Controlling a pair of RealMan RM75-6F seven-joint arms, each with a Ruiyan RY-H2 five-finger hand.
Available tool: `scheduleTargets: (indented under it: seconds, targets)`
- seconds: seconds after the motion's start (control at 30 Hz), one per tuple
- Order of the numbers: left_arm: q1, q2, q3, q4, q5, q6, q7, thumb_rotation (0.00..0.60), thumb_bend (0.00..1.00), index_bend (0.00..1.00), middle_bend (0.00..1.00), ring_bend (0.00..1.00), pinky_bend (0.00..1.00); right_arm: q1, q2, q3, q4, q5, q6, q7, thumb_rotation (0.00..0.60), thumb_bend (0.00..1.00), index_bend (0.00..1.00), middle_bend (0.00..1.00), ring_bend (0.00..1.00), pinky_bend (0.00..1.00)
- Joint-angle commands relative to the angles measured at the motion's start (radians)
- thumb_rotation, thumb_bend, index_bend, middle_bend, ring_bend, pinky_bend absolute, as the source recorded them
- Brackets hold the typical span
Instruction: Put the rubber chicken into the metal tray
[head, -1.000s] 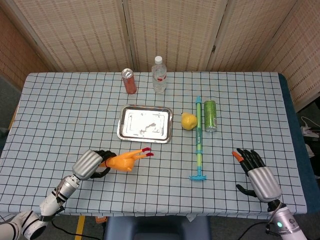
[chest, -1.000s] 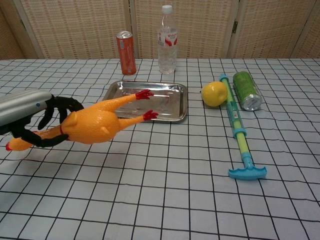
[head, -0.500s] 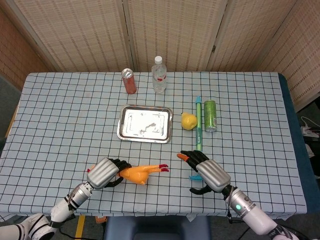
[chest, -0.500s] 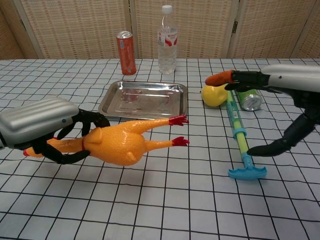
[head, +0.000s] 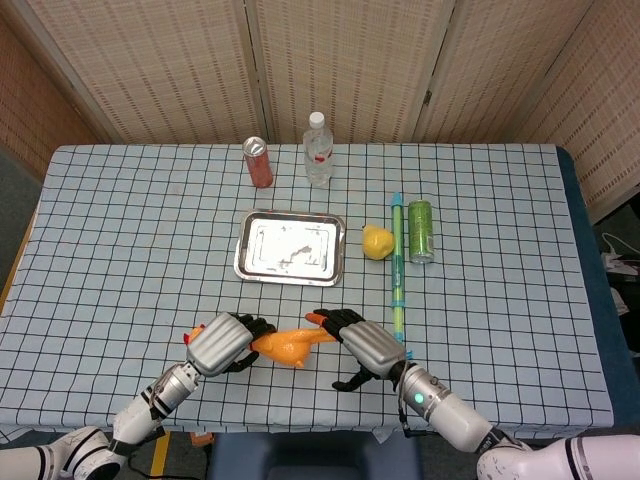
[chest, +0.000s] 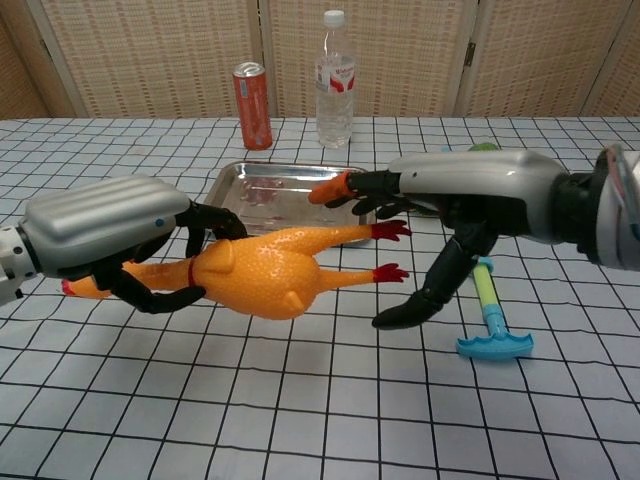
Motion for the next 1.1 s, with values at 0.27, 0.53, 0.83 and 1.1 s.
scheduleTargets:
  seconds: [0.27,0.53,0.83,1.1]
  targets:
    - [0.0,-0.01,-0.003,-0.053,-0.017,0.005,0.051,0.6,0.71,0.85,0.77,0.58,0.71,0.07,-0.099,0.002,0.062,0.077,0.051,-0.02,0.6,0.19,0.02,0.06,0.03,0.16]
    - [-0.004,-0.014,-0.009,-0.07,-0.031,0.004,0.054,0.6,0.71,0.85,0.77,0.58,0.71,0.077,-0.097,-0.004,0.072,0.051,0.041,0.021,0.6,0.32,0.53,0.46,0.55,0.82]
    - [-0.003,-0.008,-0.005,-0.094,-0.029,0.011,0.071,0.6,0.71,0.85,0.77,0.58,0.71,0.083,-0.092,-0.032,0.061,0.056,0.097,-0.019,0.6,0.41,0.83,0.68,0.79,1.0]
    - [0.001,0.002,-0.005,-0.108,-0.032,0.02,0.083,0.6,0.71,0.85,0.77,0.58,0.71,0.077,-0.099,-0.041,0.059,0.024,0.124,-0.017,0.6,0.47,1.0,0.79,0.9,1.0]
